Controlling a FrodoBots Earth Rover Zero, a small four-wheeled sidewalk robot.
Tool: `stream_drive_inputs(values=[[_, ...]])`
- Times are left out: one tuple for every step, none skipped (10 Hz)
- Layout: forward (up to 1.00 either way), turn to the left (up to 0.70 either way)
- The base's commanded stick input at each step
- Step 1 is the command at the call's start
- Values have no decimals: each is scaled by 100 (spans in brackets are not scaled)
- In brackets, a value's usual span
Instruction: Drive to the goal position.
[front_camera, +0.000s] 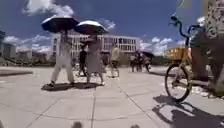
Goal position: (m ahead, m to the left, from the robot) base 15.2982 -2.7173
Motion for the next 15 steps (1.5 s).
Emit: stream_drive_inputs(values=[[70,0],[70,-11],[70,-25],[70,-33],[70,-25],[70,-16],[70,-12],[70,-16],[70,-31],[70,-31],[70,-31],[70,-31],[70,-31],[70,-7],[70,0]])
